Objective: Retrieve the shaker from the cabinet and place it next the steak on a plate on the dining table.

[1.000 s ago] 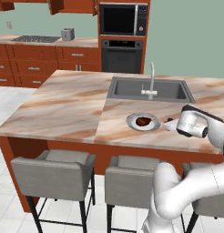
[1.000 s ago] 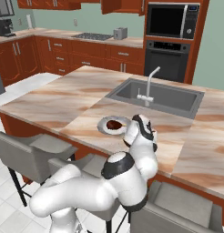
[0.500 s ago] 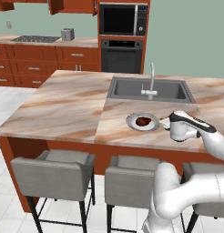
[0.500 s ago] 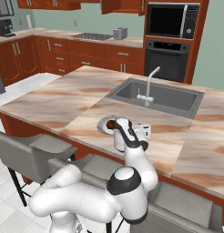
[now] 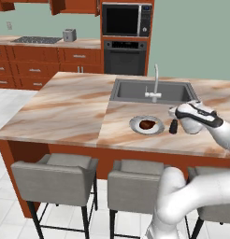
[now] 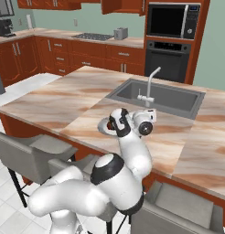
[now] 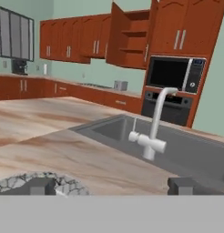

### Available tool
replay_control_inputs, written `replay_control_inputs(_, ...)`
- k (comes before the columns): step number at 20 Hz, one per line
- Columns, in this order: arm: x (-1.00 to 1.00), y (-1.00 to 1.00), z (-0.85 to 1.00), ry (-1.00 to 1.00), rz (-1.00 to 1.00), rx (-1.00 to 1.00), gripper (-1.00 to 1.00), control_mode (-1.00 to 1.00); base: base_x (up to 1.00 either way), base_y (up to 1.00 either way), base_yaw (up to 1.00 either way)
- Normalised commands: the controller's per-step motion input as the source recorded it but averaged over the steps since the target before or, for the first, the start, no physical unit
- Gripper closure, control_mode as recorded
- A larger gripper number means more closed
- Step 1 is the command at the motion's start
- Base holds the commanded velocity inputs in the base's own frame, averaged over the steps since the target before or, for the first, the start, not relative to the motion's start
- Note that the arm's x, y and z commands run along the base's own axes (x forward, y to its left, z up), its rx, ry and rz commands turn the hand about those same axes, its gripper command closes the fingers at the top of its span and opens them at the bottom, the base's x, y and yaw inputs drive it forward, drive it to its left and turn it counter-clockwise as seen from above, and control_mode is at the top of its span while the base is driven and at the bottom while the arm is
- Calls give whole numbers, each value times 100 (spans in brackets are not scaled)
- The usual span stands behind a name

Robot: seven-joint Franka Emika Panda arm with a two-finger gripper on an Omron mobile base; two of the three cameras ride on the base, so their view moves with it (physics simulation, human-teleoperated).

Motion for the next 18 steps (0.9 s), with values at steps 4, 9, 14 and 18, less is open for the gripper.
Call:
replay_control_inputs(4,-46,-36,100,3,6,-1,-100,-100,0,0,0)
replay_control_inputs(9,-93,-4,93,0,18,-13,-100,-100,0,0,0)
replay_control_inputs(14,-100,5,67,0,21,-19,-100,-100,0,0,0)
replay_control_inputs(18,-100,21,61,0,18,-14,-100,-100,0,0,0)
